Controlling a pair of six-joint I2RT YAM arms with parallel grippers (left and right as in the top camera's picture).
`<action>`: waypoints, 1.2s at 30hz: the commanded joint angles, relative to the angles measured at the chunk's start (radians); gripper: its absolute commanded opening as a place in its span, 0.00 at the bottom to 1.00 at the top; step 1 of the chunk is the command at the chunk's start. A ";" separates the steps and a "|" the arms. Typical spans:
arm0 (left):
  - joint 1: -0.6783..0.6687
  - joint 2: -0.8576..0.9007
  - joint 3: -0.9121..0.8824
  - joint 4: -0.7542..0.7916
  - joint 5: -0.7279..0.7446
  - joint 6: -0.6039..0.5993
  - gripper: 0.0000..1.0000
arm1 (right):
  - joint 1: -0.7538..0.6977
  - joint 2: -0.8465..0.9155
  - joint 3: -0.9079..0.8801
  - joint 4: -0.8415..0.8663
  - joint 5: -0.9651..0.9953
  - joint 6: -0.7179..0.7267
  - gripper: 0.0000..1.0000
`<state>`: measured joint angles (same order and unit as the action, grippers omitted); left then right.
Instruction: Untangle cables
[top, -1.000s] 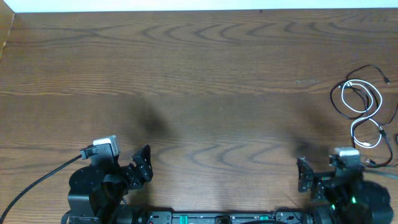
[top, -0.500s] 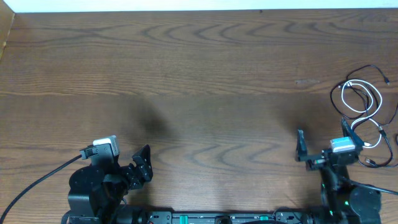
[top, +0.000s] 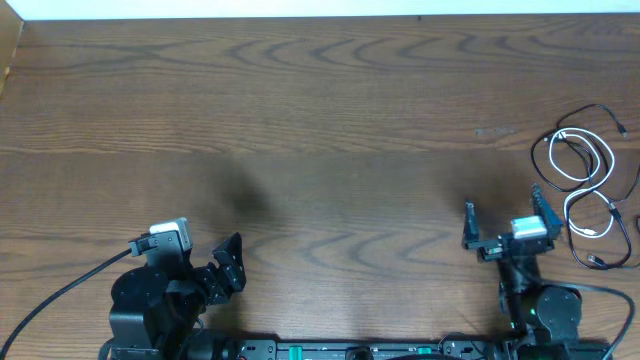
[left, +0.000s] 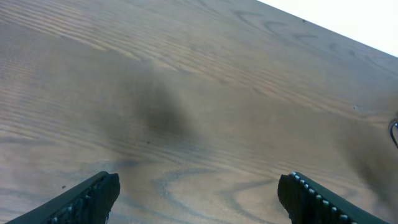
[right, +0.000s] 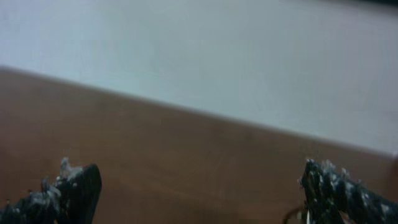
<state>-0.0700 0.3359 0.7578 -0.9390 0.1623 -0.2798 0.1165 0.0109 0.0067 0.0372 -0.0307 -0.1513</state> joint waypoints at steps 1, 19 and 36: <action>-0.001 -0.004 -0.007 -0.002 0.003 0.017 0.86 | 0.004 -0.005 -0.001 -0.087 -0.005 -0.014 0.99; -0.001 -0.005 -0.007 -0.002 0.003 0.017 0.86 | 0.004 0.004 -0.001 -0.112 0.002 -0.011 0.99; 0.002 -0.034 -0.013 -0.002 -0.047 0.042 0.86 | 0.004 0.004 -0.001 -0.112 0.002 -0.011 0.99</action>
<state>-0.0700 0.3309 0.7574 -0.9390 0.1539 -0.2710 0.1165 0.0170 0.0063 -0.0696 -0.0296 -0.1513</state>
